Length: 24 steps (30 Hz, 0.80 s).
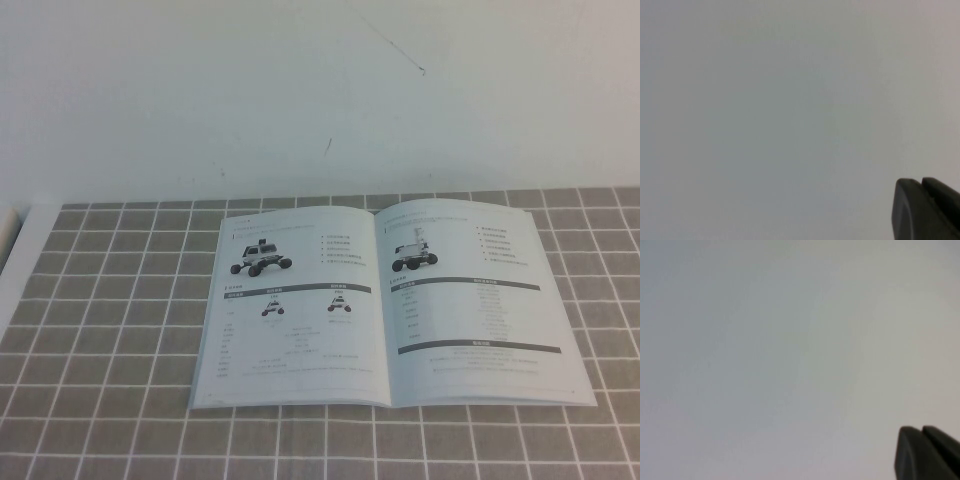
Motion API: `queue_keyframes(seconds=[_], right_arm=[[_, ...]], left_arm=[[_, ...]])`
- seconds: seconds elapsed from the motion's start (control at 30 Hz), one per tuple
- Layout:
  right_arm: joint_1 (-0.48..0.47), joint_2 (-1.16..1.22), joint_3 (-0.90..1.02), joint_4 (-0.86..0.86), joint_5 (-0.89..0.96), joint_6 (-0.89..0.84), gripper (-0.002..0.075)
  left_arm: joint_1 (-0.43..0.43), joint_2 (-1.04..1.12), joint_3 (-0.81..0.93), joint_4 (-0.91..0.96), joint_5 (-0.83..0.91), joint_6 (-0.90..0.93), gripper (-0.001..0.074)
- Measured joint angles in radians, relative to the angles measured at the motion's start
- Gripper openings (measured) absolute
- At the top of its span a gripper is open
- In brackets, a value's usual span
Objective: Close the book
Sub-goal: 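Close the open booklet and leave it lying on the table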
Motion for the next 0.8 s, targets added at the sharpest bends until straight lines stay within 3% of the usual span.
queue_keyframes(seconds=[0.37, 0.5, 0.67, 0.8], right_arm=[[0.0, 0.0, 0.0, 0.143, -0.122, -0.074, -0.0003], [0.0, 0.0, 0.0, 0.216, -0.12, -0.075, -0.0003], [0.0, 0.0, -0.069, 0.222, 0.125, -0.111, -0.0003], [0.0, 0.02, -0.169, 0.103, 0.279, -0.168, -0.0003]], left_arm=[[0.0, 0.0, 0.0, 0.0, -0.097, -0.007, -0.0002], [0.0, 0.0, 0.0, -0.084, -0.097, -0.026, -0.0002], [0.0, 0.0, -0.036, -0.291, 0.015, -0.09, -0.0002], [0.0, 0.032, -0.169, -0.337, 0.178, -0.028, -0.0002]])
